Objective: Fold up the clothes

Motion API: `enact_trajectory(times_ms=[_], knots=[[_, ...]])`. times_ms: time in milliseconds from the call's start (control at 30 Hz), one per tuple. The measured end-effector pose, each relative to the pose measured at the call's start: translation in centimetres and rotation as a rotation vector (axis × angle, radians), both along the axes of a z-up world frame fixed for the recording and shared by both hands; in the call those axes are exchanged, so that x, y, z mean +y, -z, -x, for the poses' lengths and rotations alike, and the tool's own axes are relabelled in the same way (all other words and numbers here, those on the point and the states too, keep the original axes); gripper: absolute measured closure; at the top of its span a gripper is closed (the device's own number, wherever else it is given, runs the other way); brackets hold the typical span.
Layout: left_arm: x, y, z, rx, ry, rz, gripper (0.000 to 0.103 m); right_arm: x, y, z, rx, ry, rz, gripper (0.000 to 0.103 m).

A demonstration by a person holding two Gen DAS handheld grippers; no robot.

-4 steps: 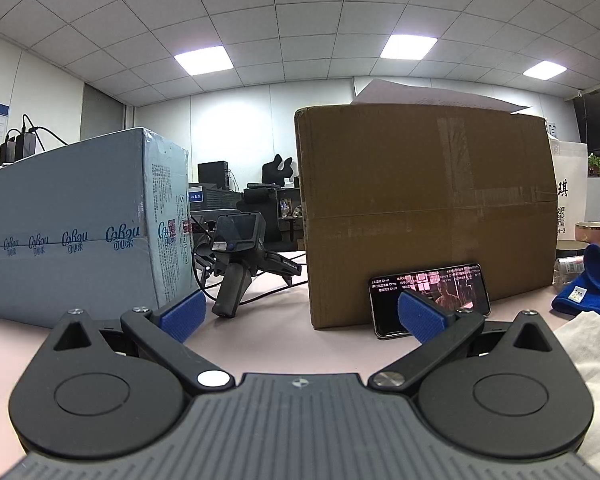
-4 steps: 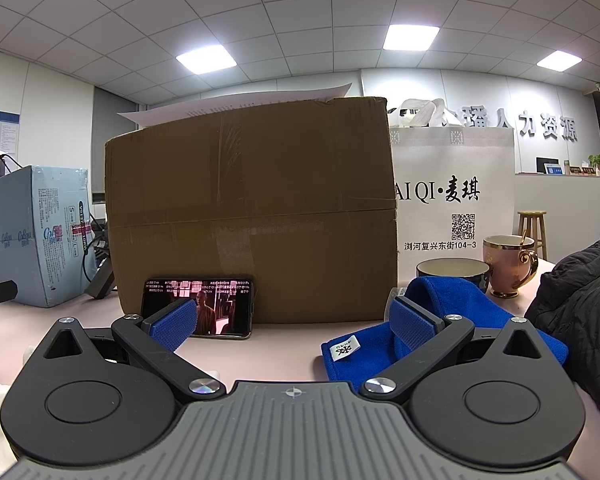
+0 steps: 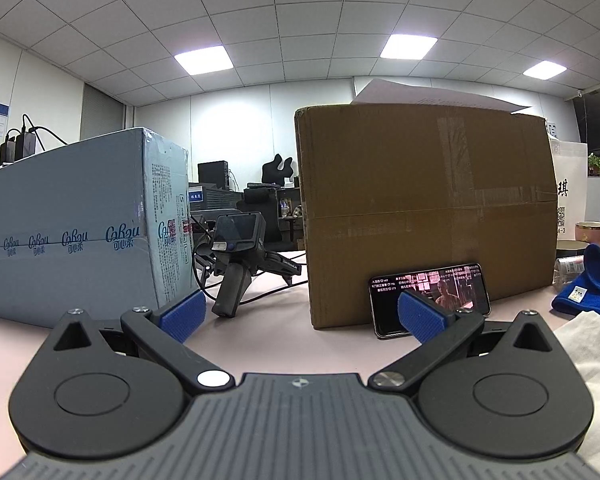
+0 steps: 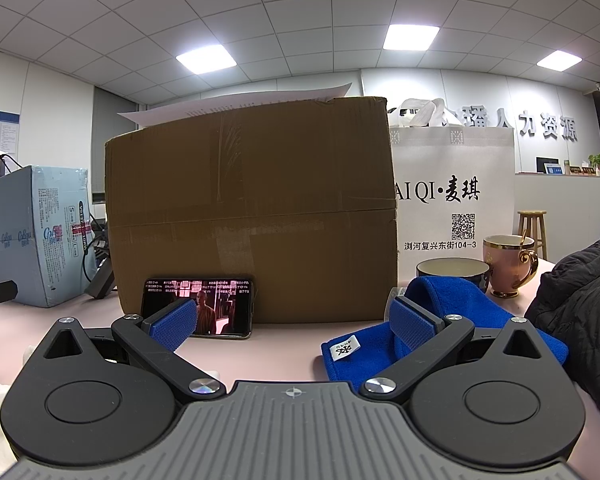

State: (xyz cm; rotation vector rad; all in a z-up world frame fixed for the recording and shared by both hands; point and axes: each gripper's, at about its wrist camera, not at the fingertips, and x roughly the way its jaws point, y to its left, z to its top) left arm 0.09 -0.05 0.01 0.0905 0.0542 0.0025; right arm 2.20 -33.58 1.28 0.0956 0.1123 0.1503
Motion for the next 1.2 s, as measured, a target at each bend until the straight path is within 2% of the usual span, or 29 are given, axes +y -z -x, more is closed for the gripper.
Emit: enact_trajectory(times_ms=[1200], knots=[[0.24, -0.02, -0.16, 0.006, 0.001, 0.008, 0.0, 0.07, 0.06, 0.05, 0.003, 0.0, 0.0, 0.0]])
